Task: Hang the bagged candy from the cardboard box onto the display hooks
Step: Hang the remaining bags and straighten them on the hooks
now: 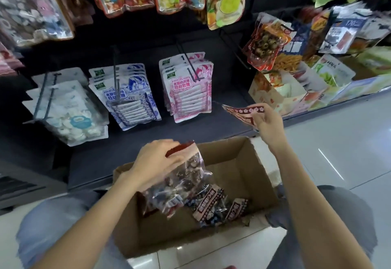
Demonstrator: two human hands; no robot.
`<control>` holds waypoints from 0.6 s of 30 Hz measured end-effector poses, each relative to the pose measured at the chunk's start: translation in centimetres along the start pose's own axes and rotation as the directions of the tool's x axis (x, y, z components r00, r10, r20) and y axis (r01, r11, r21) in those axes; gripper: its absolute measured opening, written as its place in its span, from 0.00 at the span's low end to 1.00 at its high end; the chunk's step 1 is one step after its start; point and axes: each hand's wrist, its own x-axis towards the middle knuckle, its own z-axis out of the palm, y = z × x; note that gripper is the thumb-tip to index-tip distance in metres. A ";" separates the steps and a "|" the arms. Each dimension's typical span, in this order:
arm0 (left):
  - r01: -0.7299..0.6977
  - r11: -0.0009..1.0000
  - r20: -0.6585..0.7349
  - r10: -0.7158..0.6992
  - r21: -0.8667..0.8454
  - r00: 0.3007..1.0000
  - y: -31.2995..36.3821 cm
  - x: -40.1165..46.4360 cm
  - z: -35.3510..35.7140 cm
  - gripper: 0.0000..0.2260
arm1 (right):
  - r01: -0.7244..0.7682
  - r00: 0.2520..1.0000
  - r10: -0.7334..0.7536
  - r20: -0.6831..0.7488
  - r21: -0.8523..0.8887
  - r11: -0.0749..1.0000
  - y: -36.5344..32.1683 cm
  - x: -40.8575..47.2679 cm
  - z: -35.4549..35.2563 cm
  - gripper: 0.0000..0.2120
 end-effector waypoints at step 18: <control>-0.016 0.950 -0.124 -0.024 -0.312 0.992 9.5 22.6 5.3 0.12 | -0.121 0.993 0.105 0.061 0.397 0.910 4.7 16.7 -2.9 0.10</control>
